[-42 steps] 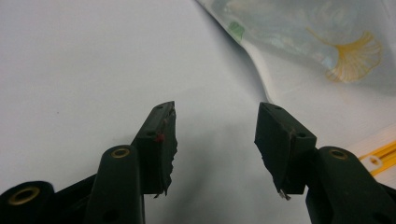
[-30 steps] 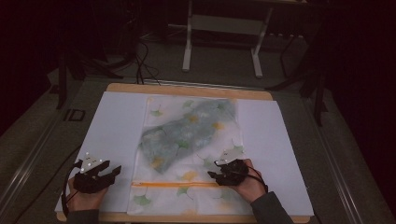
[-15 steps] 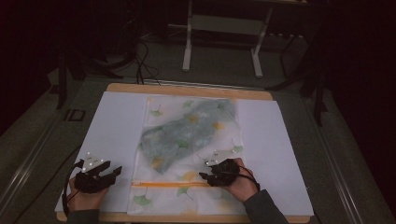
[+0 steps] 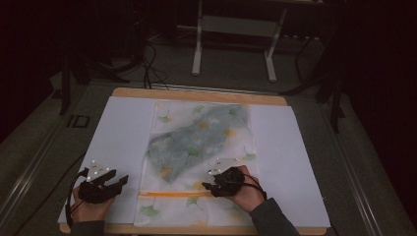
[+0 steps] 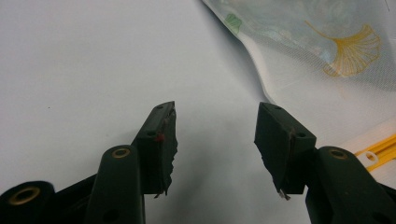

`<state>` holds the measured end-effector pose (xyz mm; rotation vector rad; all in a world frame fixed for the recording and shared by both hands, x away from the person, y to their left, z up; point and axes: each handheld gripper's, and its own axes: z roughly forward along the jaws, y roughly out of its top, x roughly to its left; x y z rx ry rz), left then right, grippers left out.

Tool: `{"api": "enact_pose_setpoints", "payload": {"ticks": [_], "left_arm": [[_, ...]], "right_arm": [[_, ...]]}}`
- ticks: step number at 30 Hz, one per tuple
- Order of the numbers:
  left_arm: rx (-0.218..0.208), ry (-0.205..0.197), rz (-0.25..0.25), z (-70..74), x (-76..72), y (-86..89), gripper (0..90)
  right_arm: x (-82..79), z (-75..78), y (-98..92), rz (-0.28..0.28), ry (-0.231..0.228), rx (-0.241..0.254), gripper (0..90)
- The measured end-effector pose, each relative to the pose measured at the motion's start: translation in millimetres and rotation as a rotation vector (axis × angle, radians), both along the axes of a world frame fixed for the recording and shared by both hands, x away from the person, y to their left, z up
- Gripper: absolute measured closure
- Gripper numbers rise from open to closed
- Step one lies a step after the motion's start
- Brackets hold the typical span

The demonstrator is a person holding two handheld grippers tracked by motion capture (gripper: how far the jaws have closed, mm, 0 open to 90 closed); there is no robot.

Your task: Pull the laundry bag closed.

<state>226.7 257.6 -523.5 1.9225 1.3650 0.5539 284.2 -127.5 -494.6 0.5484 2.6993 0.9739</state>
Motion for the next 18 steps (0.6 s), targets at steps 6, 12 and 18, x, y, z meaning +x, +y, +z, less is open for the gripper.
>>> {"api": "enact_pose_setpoints", "payload": {"ticks": [6, 12, 18], "left_arm": [[0.002, 0.001, -0.001, 0.1, 0.1, -0.6, 48.5], [0.007, 0.003, -0.005, 0.0, 0.3, -0.8, 48.5], [0.008, 0.002, -0.006, 0.0, 0.3, -0.9, 48.5]], "right_arm": [[-1.0, -0.3, 9.2, 0.017, 0.000, -0.007, 52.1], [-2.4, 2.1, 16.2, 0.033, 0.000, 0.000, 51.9], [-2.9, 3.6, 23.6, 0.050, -0.004, 0.002, 51.8]]}}
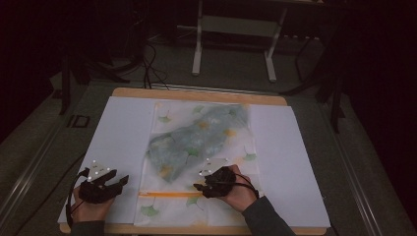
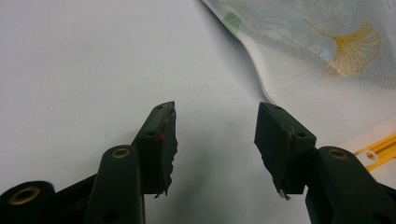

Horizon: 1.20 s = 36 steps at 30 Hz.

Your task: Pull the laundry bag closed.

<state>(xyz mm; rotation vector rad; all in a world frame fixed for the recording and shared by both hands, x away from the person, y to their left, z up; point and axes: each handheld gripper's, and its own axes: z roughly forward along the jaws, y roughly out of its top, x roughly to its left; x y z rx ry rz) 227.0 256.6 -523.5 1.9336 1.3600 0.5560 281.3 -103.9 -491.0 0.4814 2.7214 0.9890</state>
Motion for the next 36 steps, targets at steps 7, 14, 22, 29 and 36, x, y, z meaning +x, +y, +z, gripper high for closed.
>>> {"api": "enact_pose_setpoints", "payload": {"ticks": [7, 14, 22, 29, 36], "left_arm": [[0.002, -0.001, -0.001, 0.3, 0.0, 0.0, 48.5], [0.002, 0.001, -0.004, 0.6, 0.0, -0.3, 48.5], [0.000, 0.003, -0.007, 0.7, 0.1, -0.8, 49.6], [0.002, 0.008, -0.012, 0.9, 0.1, -1.4, 50.4], [0.003, 0.012, -0.015, 0.7, 0.5, -1.9, 50.6]], "right_arm": [[-1.4, -1.2, 9.7, 0.020, 0.003, 0.000, 51.7], [-3.7, -1.0, 20.2, 0.048, 0.003, -0.001, 51.7], [-5.4, -4.9, 31.4, 0.076, 0.006, -0.010, 51.3], [-6.0, -9.1, 42.8, 0.107, 0.014, -0.012, 52.6], [-6.4, -12.1, 53.1, 0.138, 0.029, -0.009, 55.5]]}}
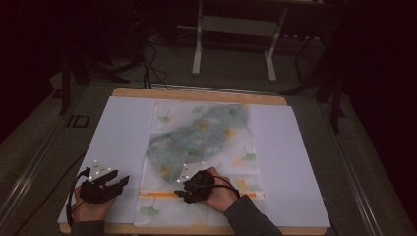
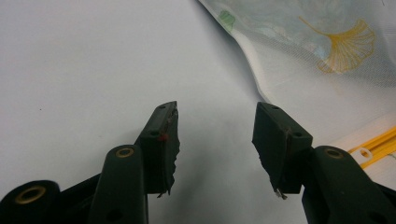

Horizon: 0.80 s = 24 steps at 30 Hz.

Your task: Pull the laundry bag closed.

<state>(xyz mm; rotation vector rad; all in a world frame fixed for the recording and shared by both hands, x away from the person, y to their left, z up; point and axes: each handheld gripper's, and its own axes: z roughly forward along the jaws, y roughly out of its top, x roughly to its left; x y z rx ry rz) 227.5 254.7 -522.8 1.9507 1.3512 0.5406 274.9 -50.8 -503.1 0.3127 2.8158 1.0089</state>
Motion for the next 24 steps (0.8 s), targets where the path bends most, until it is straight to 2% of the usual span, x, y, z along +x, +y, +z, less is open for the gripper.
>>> {"api": "enact_pose_setpoints", "payload": {"ticks": [24], "left_arm": [[-0.003, 0.006, -0.013, -0.4, 0.8, -1.7, 51.8]], "right_arm": [[2.1, -8.1, 36.0, 0.092, 0.043, 0.004, 63.7]]}}
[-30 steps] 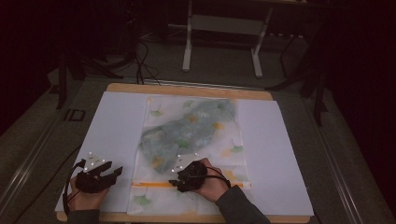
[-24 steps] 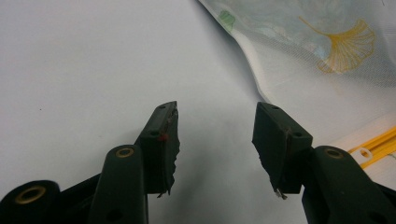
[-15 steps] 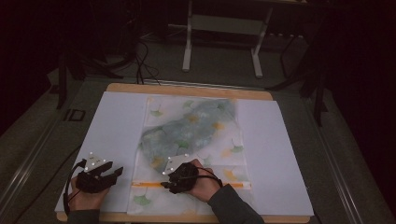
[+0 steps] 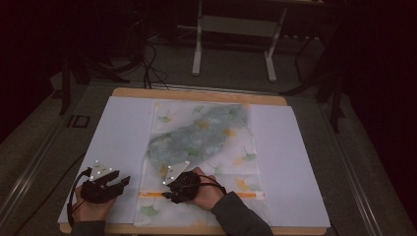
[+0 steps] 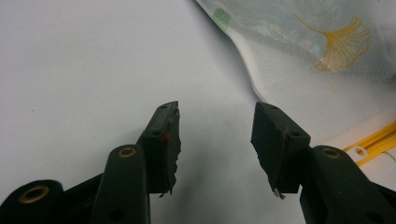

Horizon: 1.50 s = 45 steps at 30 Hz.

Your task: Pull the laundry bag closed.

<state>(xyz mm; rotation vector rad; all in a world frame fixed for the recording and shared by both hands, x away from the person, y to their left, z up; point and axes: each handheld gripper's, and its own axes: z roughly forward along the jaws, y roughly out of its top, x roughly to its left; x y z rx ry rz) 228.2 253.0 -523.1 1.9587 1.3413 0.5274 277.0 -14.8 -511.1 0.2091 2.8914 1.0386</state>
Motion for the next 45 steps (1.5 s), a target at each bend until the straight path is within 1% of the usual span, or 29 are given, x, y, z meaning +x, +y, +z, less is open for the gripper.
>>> {"api": "enact_pose_setpoints", "payload": {"ticks": [7, 10, 15, 19, 25, 28, 33, 37, 39, 45], "left_arm": [[0.003, -0.001, -0.003, 0.1, 0.0, -0.1, 51.8], [0.002, -0.001, -0.004, 0.2, -0.1, 0.5, 51.8], [0.006, -0.003, -0.005, 0.2, -0.2, 0.0, 51.8], [0.007, 0.001, -0.005, -0.4, 0.2, -0.3, 51.8], [0.009, 0.002, -0.004, -0.3, 0.0, 0.2, 51.7], [0.010, 0.002, -0.005, -0.4, 0.1, 0.0, 51.7], [0.011, 0.003, -0.007, -0.4, 0.2, 0.2, 51.7], [0.013, 0.006, -0.009, -0.5, 0.3, 0.0, 51.6], [0.013, 0.007, -0.009, -0.5, 0.3, 0.2, 51.5], [0.012, 0.006, -0.010, -0.7, 0.2, -0.2, 51.6]], "right_arm": [[-1.7, -4.4, 10.2, 0.015, 0.005, 0.000, 65.8], [-1.3, -4.9, 15.4, 0.020, -0.001, -0.002, 65.7], [0.0, -5.7, 23.5, 0.025, 0.013, 0.002, 66.5], [-0.1, -7.2, 31.2, 0.042, 0.031, 0.006, 69.9], [-1.4, -9.4, 44.5, 0.063, 0.035, -0.004, 71.4], [-0.6, -10.8, 49.4, 0.065, 0.042, -0.010, 72.3], [2.5, -12.9, 54.9, 0.060, 0.054, -0.005, 73.4], [3.2, -15.3, 59.6, 0.063, 0.058, -0.018, 74.3], [3.2, -17.2, 61.9, 0.064, 0.054, -0.027, 75.3], [4.3, -18.3, 66.3, 0.067, 0.070, -0.028, 79.3]]}}
